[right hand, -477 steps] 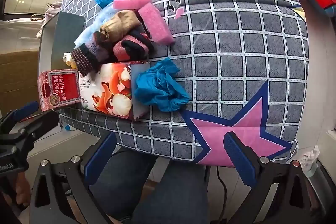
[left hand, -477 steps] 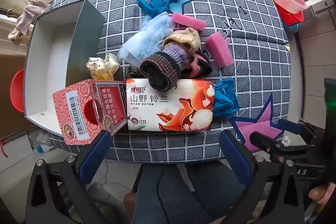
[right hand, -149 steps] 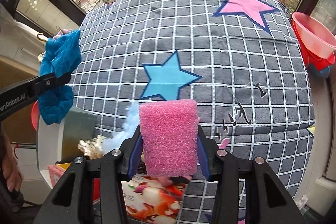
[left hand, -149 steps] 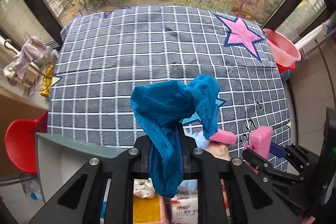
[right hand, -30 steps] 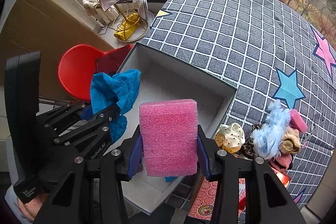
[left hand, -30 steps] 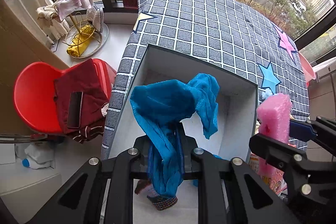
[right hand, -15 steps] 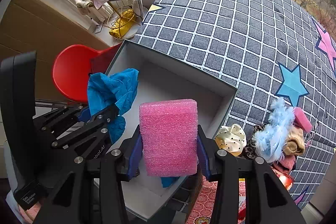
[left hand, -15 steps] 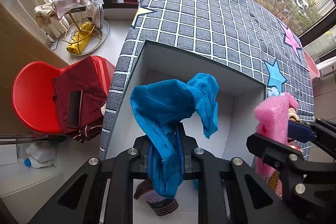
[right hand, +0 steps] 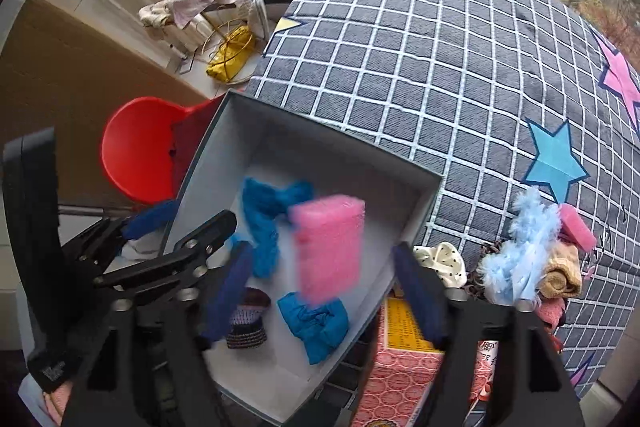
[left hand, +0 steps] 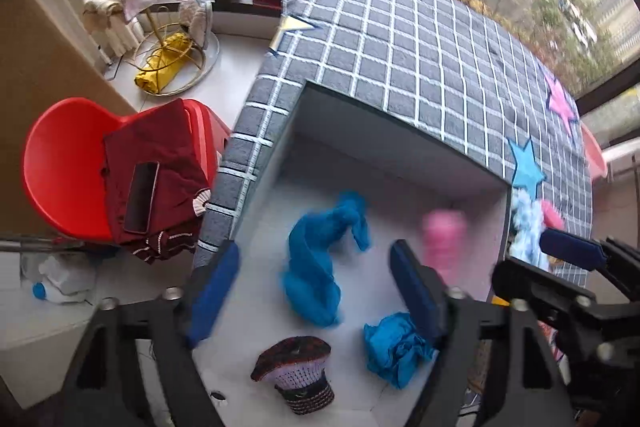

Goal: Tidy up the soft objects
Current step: 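Open both tools to drop the blue cloth and pink sponge into the box, then move both tools back to the pile of soft items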

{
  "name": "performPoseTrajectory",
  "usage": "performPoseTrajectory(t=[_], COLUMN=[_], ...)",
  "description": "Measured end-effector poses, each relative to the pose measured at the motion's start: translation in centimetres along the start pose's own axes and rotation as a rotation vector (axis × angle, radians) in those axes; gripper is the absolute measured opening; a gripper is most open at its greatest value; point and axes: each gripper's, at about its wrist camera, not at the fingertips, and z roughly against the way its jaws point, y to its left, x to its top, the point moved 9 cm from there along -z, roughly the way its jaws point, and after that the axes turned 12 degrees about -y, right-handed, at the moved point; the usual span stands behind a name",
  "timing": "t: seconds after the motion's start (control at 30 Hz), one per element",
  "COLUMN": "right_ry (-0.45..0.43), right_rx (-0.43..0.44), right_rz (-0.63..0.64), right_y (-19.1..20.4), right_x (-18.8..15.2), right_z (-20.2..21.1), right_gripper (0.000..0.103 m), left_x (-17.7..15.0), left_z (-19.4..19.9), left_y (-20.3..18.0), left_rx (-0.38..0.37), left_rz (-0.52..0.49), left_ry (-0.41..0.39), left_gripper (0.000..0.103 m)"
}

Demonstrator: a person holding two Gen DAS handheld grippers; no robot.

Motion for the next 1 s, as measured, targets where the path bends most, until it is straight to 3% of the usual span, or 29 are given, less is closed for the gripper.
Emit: performPoseTrajectory(t=[0.23, 0.4, 0.67, 1.0], right_ry=[-0.031, -0.067, -0.09, 0.012], right_rx=[0.028, 0.028, -0.084, -0.208], right_rz=[-0.061, -0.107, -0.251, -0.442], right_y=[-0.8, -2.9, -12.4, -24.0], right_x=[0.6, 1.4, 0.6, -5.2], right_z=[1.4, 3.8, 6.6, 4.5], right_gripper=[0.085, 0.085, 0.085, 0.085], left_x=[0.7, 1.3, 1.4, 0.3], left_z=[1.0, 1.6, 1.9, 1.0], left_y=[-0.5, -2.5, -8.3, -17.0], left_rx=[-0.105, -0.141, -0.187, -0.181], left_rz=[0.084, 0.051, -0.061, -0.262], left_ry=[-0.005, 0.005, 0.037, 0.094], left_gripper=[0.086, 0.086, 0.086, 0.086])
